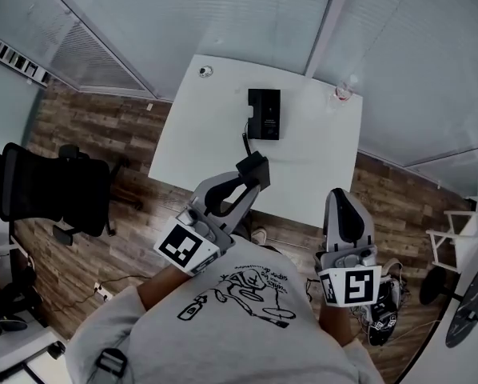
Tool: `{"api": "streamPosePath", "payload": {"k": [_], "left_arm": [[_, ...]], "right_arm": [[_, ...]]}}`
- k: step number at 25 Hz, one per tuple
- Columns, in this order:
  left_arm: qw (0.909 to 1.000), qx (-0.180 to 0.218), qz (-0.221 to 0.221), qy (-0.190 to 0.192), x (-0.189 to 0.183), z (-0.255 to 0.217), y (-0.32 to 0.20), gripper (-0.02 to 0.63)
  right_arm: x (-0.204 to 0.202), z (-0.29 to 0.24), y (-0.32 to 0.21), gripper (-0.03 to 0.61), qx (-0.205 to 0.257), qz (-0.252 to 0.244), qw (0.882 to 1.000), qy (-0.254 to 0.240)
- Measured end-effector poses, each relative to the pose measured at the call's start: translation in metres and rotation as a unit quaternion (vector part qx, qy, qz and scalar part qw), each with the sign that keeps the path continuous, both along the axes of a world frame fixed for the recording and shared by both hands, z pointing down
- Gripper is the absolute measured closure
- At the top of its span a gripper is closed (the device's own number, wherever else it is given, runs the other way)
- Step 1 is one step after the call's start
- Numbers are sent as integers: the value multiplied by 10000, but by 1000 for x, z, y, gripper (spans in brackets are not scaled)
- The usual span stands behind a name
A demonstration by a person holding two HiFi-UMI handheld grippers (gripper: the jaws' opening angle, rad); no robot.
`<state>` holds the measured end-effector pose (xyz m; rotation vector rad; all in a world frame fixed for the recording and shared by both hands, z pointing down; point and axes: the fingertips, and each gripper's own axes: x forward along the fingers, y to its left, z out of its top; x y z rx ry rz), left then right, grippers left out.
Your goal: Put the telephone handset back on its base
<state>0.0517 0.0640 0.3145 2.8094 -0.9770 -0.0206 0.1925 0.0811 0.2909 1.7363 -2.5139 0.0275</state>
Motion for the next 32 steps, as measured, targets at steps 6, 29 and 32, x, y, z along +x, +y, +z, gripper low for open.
{"api": "streamPosePath", "payload": {"k": [6,29,32], "left_arm": [[10000,44,3,80,-19,-4,-47,545],[9985,-319,420,161,-60,17,-153,546],[9975,-436,526,179,-56,22,-159,546]], "right_arm": [[-21,-5,-49,566,33,-47,9999,89],[-76,10,-153,566,-140,32,9995,272],[-78,21,-156,566,-234,-34,9991,338]]}}
